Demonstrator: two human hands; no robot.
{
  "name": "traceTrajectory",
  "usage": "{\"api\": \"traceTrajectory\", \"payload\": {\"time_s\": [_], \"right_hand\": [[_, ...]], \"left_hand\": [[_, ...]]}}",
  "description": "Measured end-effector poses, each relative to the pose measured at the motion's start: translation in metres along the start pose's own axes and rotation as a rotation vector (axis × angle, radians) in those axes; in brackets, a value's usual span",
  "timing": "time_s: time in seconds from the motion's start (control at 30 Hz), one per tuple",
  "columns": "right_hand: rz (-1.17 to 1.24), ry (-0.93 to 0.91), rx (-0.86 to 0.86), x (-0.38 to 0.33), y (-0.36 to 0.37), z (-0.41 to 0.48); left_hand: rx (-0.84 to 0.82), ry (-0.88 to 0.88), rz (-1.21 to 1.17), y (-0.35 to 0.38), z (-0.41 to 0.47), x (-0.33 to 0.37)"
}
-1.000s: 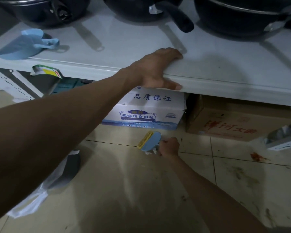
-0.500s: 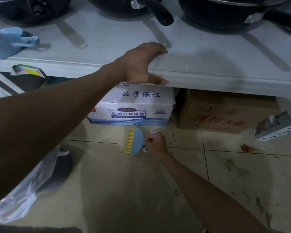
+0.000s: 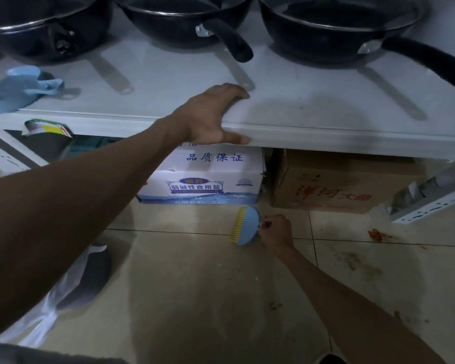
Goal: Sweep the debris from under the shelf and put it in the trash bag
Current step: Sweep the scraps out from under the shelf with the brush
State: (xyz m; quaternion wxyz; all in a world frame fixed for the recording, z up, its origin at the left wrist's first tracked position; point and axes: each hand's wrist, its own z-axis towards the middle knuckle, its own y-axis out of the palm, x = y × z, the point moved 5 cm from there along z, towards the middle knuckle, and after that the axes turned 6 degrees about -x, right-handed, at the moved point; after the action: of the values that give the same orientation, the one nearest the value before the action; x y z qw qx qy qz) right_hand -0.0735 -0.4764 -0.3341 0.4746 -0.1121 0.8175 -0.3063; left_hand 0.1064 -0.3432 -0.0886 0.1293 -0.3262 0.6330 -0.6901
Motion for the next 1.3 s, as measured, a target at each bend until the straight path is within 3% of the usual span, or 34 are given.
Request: {"api": "traceTrajectory", "payload": {"time_s": [0.2,0.5,0.73,0.9,1.3], "right_hand": [[-0.072,-0.058,0.078,-0.014,-0.026,-0.007],[-0.377,-0.161,0.114,-0.025,-0.047,0.012],[-0.36,-0.231,0.218,-0.039,-0.046,0.034],[-0.409,-0.219,0.207,-0.041,-0.036,0.047],[-0.252,-0.106,0.129,-0.057,-0.006,0.072]], "left_hand": [[-0.104,-0.064,-0.025,-0.002,0.005,0.013],[-0.118,0.064,-0.03,0.01,0.04,0.069],[-0.11,0.165,-0.041,0.018,0.06,0.068],[-0.098,0.151,-0.048,0.02,0.061,0.066],[-0.069,0.187,-0.05,0.026,0.067,0.058]]}}
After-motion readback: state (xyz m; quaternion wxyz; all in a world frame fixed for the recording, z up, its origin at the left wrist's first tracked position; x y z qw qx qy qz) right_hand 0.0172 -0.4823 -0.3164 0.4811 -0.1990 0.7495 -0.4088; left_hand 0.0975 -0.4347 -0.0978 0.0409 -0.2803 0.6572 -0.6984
